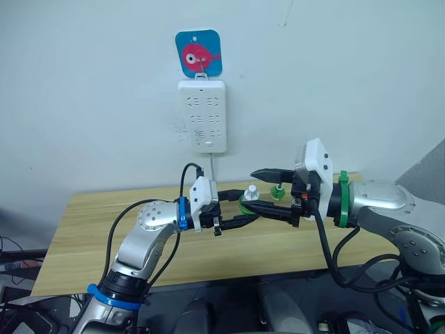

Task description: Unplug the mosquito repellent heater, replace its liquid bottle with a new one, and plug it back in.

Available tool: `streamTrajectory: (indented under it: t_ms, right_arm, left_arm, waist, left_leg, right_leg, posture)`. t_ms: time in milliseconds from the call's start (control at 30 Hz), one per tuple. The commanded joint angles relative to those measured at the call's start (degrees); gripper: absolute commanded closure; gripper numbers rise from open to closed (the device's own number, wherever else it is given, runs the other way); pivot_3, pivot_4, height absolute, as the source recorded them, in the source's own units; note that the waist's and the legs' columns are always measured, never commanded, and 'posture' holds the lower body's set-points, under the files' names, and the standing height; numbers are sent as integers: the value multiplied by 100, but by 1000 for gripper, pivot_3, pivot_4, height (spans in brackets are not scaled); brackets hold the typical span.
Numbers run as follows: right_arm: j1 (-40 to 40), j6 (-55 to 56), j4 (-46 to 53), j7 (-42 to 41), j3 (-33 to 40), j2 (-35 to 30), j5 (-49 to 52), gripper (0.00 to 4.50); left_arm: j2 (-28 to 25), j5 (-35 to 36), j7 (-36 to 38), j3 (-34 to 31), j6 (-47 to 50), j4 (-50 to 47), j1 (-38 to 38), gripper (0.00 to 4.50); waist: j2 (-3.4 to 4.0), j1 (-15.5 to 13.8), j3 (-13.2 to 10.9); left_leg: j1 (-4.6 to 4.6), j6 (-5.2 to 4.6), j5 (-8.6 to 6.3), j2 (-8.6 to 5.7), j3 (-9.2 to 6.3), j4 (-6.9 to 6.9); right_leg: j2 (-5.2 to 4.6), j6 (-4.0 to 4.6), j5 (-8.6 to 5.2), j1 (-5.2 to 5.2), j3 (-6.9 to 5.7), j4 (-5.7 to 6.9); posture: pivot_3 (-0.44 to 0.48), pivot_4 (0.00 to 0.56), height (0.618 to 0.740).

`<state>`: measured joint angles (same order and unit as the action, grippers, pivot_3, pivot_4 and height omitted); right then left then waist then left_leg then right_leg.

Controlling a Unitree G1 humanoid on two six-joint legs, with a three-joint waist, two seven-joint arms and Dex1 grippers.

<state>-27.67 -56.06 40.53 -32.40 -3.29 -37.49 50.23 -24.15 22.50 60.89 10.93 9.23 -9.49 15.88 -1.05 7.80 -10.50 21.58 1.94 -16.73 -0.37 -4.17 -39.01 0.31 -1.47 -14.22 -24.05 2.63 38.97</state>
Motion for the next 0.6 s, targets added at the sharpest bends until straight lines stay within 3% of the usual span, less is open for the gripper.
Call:
streamTrajectory:
  t_ms: [33, 233, 600]
  right_arm:
    - [-81, 130, -9, -44, -96, 76, -79, 1958]
    - [-33, 206, -3, -138, -98, 48, -117, 4084]
    - [-415, 432, -26, -2, 663, 27, 115, 4148]
  left_arm:
    - [-4, 41, 25, -27, -133, -195, 5, 2251]
    - [-18, 27, 23, -36, -141, -185, -27, 2251]
    - [-212, -200, -22, -88, -72, 165, -164, 2251]
  waist:
    - [0, 5, 0]
    - [1, 8, 1]
    - [2, 14, 1]
  left_leg:
    - [-1, 0, 0, 1, -2, 0]
    - [-4, 0, 0, 3, -4, 0]
    - [-5, 0, 0, 3, -2, 0]
  right_leg:
    - [0, 0, 0, 1, -1, 1]
    - [5, 0, 0, 1, -2, 3]
    - [5, 0, 0, 1, -1, 3]
  posture:
    - [-183, 121, 740]
    - [-184, 123, 740]
    - [-190, 117, 740]
